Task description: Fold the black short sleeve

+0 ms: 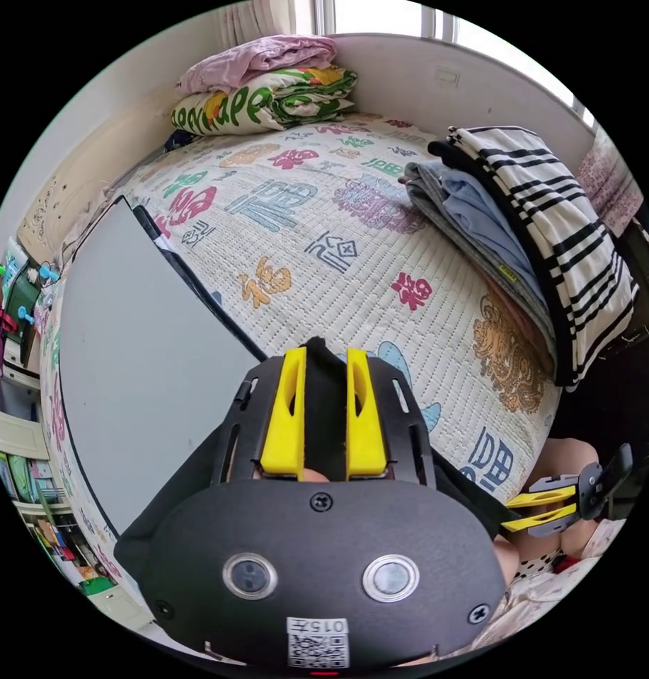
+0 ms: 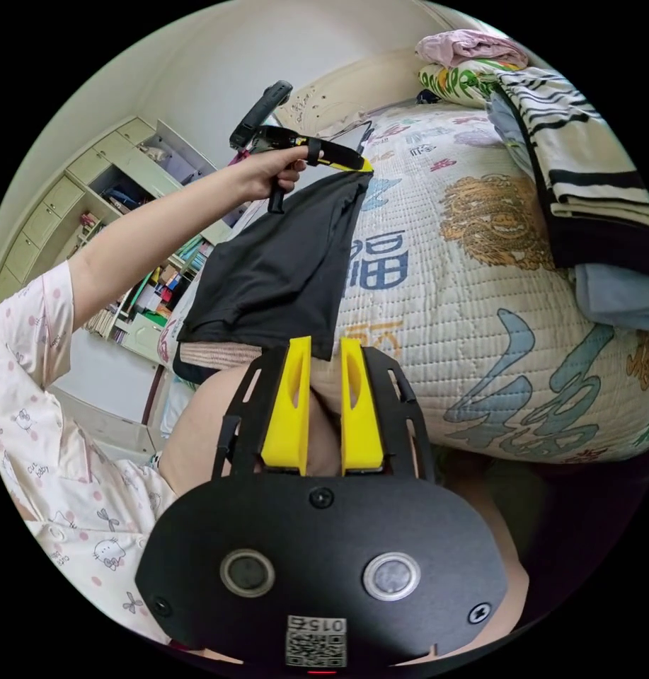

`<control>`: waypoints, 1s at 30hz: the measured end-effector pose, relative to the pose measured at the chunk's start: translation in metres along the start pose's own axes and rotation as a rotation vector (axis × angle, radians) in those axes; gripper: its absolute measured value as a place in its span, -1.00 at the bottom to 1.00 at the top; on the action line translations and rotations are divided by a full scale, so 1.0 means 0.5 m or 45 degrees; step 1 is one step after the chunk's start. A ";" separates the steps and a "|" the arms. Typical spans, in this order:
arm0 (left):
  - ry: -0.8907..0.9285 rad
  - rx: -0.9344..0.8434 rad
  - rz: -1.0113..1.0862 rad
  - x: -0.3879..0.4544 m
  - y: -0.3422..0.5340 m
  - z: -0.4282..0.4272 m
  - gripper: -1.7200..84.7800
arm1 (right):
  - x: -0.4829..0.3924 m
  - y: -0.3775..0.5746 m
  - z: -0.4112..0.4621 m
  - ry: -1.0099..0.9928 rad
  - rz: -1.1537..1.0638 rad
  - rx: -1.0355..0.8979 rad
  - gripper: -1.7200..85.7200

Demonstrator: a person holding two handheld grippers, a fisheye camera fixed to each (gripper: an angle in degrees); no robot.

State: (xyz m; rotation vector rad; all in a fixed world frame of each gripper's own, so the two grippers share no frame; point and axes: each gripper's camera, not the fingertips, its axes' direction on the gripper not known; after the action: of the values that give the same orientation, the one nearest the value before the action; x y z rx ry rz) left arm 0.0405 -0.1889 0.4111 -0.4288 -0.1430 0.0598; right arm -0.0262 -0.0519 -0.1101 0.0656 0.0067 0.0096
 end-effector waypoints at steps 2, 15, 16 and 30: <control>-0.018 -0.043 0.002 0.014 -0.013 0.004 -0.77 | 0.008 -0.003 0.015 -0.010 0.004 -0.001 -0.83; 0.017 0.132 -0.064 0.051 -0.101 -0.248 -0.95 | 0.112 0.035 0.031 0.053 0.111 0.259 -0.96; 0.039 0.168 -0.077 0.050 -0.106 -0.271 -0.95 | 0.120 0.040 0.023 0.075 0.122 0.287 -0.96; 0.668 0.935 -0.314 -0.199 0.148 -0.878 -0.95 | -0.094 0.129 0.006 -0.117 -0.389 0.398 -0.96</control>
State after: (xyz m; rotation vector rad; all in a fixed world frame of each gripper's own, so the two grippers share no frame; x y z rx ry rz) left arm 0.0062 -0.3104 -0.0273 0.3153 0.3403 -0.2385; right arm -0.0738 0.0120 -0.1028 0.3770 -0.0741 -0.3001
